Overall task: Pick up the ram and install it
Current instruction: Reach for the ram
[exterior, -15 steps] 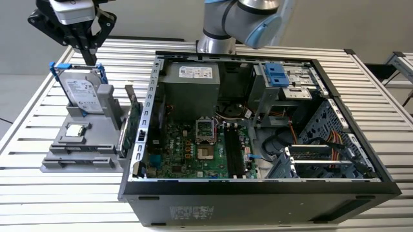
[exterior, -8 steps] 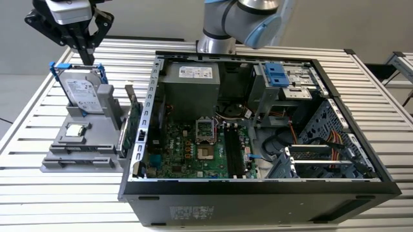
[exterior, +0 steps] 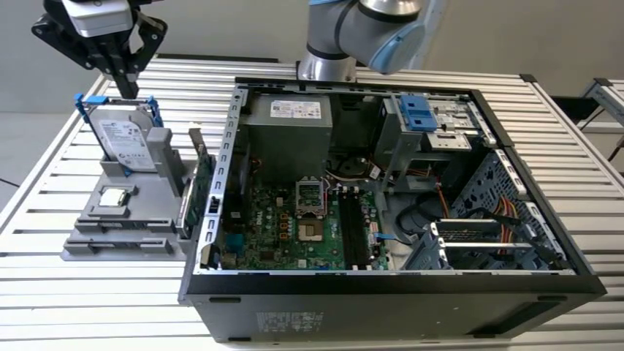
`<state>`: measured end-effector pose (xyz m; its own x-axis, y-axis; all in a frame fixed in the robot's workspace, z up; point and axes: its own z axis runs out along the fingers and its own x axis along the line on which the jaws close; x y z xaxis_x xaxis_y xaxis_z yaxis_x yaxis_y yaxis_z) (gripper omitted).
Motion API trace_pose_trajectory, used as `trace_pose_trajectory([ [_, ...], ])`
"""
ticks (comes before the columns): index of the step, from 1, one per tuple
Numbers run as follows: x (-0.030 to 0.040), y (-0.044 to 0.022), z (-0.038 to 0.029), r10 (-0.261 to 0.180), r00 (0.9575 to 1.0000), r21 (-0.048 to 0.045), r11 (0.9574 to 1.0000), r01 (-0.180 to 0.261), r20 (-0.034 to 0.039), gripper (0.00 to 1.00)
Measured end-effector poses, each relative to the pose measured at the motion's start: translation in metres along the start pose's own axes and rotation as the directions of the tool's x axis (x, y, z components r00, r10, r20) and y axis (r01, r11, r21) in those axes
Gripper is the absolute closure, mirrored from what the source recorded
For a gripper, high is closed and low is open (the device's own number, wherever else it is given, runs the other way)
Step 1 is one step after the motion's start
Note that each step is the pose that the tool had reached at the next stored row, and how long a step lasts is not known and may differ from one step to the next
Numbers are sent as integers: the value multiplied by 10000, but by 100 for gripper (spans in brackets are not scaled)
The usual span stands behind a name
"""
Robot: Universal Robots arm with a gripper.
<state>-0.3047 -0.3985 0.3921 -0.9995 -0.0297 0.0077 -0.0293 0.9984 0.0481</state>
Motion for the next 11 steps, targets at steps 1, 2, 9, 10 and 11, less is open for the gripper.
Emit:
trace_pose_trajectory([
  [1,13,0,0,-1,10000,0,10000,1,0,100],
  [2,29,1,0,-2,10000,0,10000,2,0,100],
  [9,140,4,2,-1,10000,0,10000,1,-2,100],
  [10,153,4,2,5,10000,0,10000,-5,-3,100],
  [11,168,5,2,13,10000,0,10000,-13,-3,100],
])
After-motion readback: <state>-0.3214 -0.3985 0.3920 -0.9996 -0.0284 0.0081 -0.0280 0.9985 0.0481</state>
